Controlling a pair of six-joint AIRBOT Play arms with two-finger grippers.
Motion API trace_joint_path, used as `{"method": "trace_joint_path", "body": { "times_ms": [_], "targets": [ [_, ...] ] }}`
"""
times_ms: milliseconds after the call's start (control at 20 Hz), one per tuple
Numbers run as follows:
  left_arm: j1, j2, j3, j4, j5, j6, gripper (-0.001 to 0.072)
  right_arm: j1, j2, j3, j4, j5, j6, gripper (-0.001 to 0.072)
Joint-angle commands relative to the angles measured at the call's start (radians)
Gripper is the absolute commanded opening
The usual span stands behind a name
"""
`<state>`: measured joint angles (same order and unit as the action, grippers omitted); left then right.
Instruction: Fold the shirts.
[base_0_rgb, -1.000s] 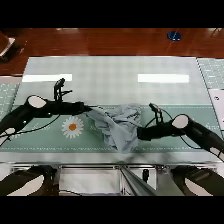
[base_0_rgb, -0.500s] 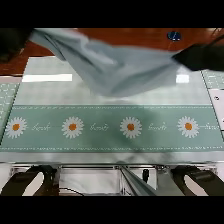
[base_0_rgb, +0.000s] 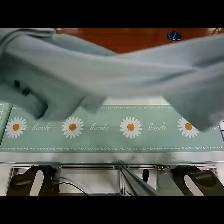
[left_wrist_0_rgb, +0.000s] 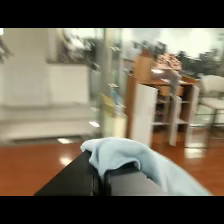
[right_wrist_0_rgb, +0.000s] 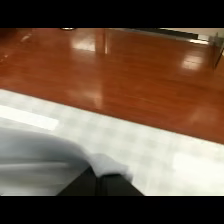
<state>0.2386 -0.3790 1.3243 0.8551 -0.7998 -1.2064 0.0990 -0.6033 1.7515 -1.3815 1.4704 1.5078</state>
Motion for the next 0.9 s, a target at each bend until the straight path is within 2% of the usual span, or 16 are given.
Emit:
{"method": "trace_joint_path", "body": {
  "times_ms": [0,150,300,400,550,650,750,850],
  "targets": [
    [0.018,0.095,0.006,0.161,-0.112,-0.067,0.0019,0.0,0.056,0.005,-0.043,0.181,0.035,0.0024],
    [0.018,0.083,-0.056,0.18,-0.262,-0.093,0.0019,0.0,0.077,-0.117,-0.042,0.218,0.052,0.0024],
    [0.018,0.039,-0.246,0.092,-0.266,-0.091,0.0019,0.0,0.08,-0.344,-0.042,0.183,0.053,0.0024],
    [0.012,-0.039,-0.37,0.018,-0.202,-0.084,0.0019,0.0,0.078,-0.534,-0.042,0.034,0.053,0.0024],
    [-0.042,-0.23,-0.431,-0.046,-0.108,0.0,0.0019,-0.001,-0.008,-0.7,-0.058,-0.15,0.06,0.0024],
    [-0.103,-0.381,-0.417,-0.044,-0.029,0.032,0.0019,-0.005,-0.142,-0.71,-0.076,-0.237,0.06,0.0024],
    [-0.149,-0.528,-0.381,-0.044,0.038,0.053,0.0019,-0.043,-0.286,-0.71,-0.053,-0.388,0.087,0.0024],
    [-0.185,-0.664,-0.331,-0.047,0.039,0.05,0.002,-0.097,-0.438,-0.676,0.058,-0.474,0.081,0.0024]
  ]
}}
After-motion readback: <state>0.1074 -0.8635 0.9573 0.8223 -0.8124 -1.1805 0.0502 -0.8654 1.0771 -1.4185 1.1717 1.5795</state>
